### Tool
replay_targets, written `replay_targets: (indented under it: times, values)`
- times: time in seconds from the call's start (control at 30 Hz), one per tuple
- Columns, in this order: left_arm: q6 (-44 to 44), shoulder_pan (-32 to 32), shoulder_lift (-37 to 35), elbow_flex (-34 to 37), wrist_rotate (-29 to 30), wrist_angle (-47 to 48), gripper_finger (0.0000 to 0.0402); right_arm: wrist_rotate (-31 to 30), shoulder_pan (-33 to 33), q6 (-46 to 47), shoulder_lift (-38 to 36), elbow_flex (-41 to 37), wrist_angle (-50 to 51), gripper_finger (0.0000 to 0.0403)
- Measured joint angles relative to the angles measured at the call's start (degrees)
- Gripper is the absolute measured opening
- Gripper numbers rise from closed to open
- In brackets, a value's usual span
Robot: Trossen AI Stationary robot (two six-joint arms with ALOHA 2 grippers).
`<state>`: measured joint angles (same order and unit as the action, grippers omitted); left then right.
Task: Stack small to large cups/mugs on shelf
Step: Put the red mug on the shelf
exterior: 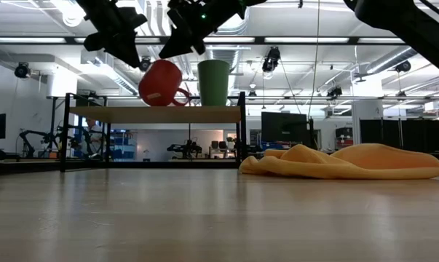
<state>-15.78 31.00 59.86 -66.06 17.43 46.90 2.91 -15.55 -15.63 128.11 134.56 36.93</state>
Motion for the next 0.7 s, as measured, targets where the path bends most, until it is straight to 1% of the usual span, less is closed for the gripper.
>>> replay_targets:
  times: [0.13, 0.33, 0.53, 0.6, 0.7]
  values:
    - [0.1, 0.0, 0.0, 0.0, 0.0, 0.0, 0.0049, -0.1, -0.1, 0.0, -0.1, 0.0, -0.1, 0.0008]
    - [-0.3, -0.1, 0.0, 0.0, -3.5, -0.1, 0.0049, -0.1, -0.1, -0.4, -0.1, 0.0, 0.3, 0.0008]
    - [-0.3, -0.1, 0.0, 0.0, -3.6, -0.1, 0.0049, 0.0, 0.2, 0.7, -0.1, 0.0, 2.0, 0.0008]
    - [-0.3, -0.1, 0.0, 0.0, -3.6, 0.0, 0.0049, 1.1, 0.6, 4.1, -0.2, 0.0, 2.9, 0.0008]
    - [-0.3, -0.1, -0.1, 0.0, -3.7, 0.6, 0.0049, 4.5, 2.0, 6.9, -1.0, 0.0, 6.3, 0.0008]
